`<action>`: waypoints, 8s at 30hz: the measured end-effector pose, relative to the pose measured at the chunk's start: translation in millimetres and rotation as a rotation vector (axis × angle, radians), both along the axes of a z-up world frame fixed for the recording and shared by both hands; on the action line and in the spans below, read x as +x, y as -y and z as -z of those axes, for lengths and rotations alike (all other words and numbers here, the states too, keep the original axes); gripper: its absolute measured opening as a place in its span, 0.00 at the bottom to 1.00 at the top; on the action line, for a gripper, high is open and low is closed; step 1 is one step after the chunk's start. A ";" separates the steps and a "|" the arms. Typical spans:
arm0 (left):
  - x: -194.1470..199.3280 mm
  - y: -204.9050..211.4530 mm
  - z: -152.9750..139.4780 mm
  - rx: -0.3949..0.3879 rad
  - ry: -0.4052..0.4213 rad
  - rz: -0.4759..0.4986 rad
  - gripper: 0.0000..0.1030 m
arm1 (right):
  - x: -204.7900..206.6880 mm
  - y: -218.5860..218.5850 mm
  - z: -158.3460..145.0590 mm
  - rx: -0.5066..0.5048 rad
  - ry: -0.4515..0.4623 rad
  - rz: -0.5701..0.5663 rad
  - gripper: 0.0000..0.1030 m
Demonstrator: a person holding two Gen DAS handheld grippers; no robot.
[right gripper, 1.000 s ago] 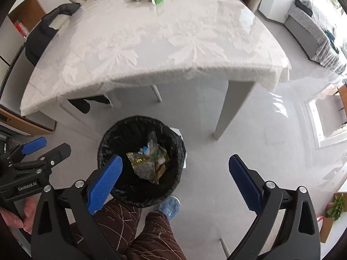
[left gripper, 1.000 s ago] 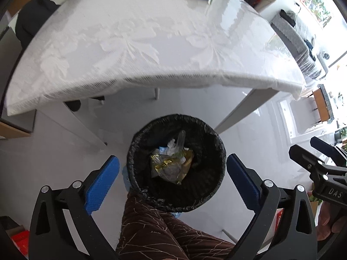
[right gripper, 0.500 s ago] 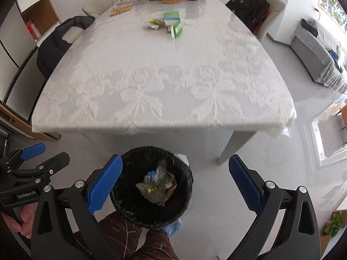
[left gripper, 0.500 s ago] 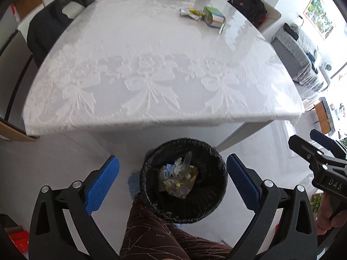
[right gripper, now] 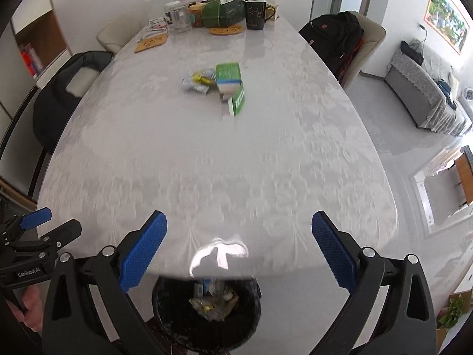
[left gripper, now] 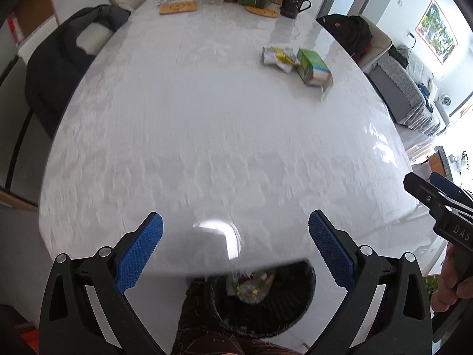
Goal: Collect trash
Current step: 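Move both open tools over the table toward the wrapper and green box, then grasp the silver-yellow wrapper with the left tool while the right tool grasps the green box, then carry the wrapper and green box in both tools over the black bin, then open the left tool to drop the silver-yellow wrapper into the bin, then open the right tool to drop the green medicine box into the bin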
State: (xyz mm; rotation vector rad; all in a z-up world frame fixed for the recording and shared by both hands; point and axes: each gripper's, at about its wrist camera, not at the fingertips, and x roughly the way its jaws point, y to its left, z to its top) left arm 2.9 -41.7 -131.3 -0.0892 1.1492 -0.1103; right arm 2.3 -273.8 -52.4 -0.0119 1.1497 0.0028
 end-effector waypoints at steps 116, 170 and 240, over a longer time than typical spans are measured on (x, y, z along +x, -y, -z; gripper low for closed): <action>163.1 56.2 18.0 0.007 -0.159 0.142 0.02 | 71.9 38.0 13.6 0.083 -0.048 0.161 0.43; -76.0 49.5 -1.0 -0.001 -0.079 0.036 0.02 | -133.8 6.0 -3.5 0.105 -0.050 -0.033 0.43; -143.9 51.5 130.9 0.004 -0.139 0.034 0.94 | -181.5 10.2 132.3 0.078 -0.285 0.038 0.43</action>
